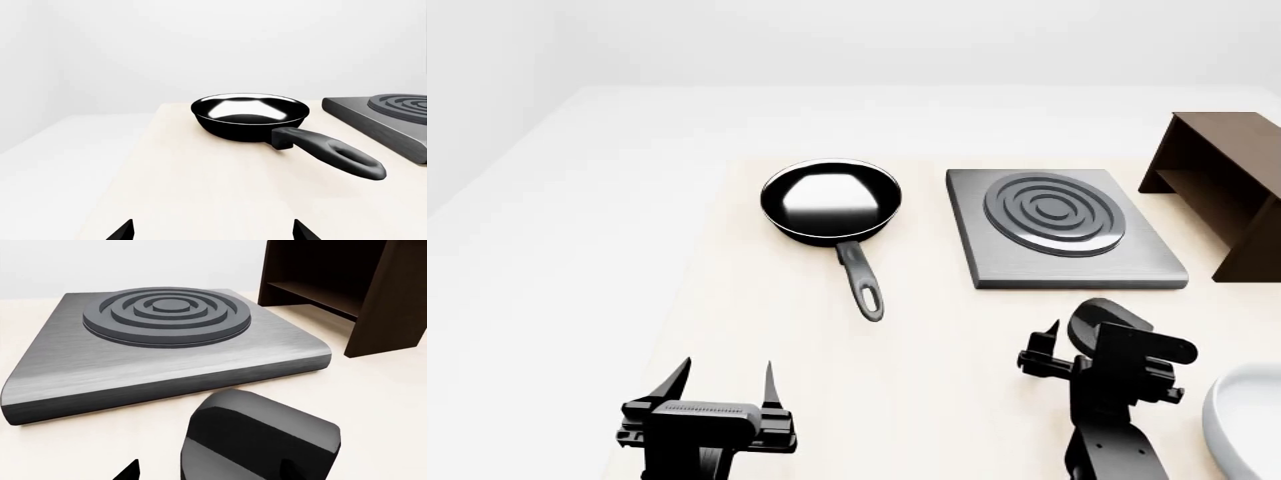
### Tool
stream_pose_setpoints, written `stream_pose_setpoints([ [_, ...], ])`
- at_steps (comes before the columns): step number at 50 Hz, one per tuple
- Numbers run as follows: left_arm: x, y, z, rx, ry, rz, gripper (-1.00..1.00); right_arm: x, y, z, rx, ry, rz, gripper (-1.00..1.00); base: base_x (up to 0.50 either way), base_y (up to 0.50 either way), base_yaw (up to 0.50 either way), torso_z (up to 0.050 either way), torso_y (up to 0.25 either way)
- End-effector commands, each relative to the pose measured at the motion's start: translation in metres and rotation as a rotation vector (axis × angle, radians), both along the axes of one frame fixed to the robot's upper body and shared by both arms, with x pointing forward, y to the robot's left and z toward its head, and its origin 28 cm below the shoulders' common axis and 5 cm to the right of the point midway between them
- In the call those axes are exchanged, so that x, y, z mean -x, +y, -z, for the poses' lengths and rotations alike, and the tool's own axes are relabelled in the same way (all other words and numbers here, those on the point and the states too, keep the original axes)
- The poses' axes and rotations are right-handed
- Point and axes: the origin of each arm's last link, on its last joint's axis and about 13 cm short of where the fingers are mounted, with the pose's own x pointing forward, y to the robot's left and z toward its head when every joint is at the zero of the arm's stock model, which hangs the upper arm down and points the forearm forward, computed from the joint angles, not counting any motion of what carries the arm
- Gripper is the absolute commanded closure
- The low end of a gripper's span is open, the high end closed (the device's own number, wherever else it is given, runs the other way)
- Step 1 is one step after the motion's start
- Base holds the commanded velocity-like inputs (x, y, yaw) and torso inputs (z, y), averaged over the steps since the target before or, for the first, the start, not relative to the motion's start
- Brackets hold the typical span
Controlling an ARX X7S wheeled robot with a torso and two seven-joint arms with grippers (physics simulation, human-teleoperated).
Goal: Turn on the stove.
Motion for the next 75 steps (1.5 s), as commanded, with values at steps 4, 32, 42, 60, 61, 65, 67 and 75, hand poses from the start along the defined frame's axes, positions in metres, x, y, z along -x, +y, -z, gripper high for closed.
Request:
stream_pose_setpoints([
  [4,0.0,0.0,0.0,-0.002,0.001,0.001,-1.0,-0.006,-0.004,-0.006,0.012,-0.011,0.011,-1.0,0.0,0.0,0.0,0.0,0.0],
  [32,0.001,-0.002,0.0,-0.003,0.001,0.007,-1.0,-0.012,-0.006,-0.011,0.022,-0.022,0.02,-1.0,0.0,0.0,0.0,0.0,0.001],
  [42,0.002,-0.002,-0.002,-0.002,-0.005,0.01,-1.0,-0.016,-0.005,-0.011,0.017,-0.027,0.019,-1.0,0.0,0.0,0.0,0.0,0.0],
  [60,0.002,-0.002,-0.001,-0.004,-0.005,0.011,-1.0,-0.02,-0.005,-0.01,0.019,-0.028,0.018,-1.0,0.0,0.0,0.0,0.0,0.0],
  [61,0.002,-0.002,0.0,-0.003,-0.005,0.011,-1.0,-0.02,-0.004,-0.01,0.019,-0.027,0.018,-1.0,0.0,0.0,0.0,0.0,0.0],
  [65,0.003,-0.002,-0.001,-0.003,-0.007,0.011,-1.0,-0.02,-0.004,-0.011,0.019,-0.028,0.018,-1.0,0.0,0.0,0.0,0.0,0.0],
  [67,0.002,-0.002,-0.001,-0.003,-0.007,0.01,-1.0,-0.019,-0.004,-0.011,0.022,-0.029,0.018,-1.0,0.0,0.0,0.0,0.0,0.0],
  [75,0.002,-0.001,-0.002,-0.003,-0.008,0.008,-1.0,0.003,0.011,-0.042,0.063,-0.137,-0.034,-1.0,0.0,0.0,0.0,0.0,0.0],
])
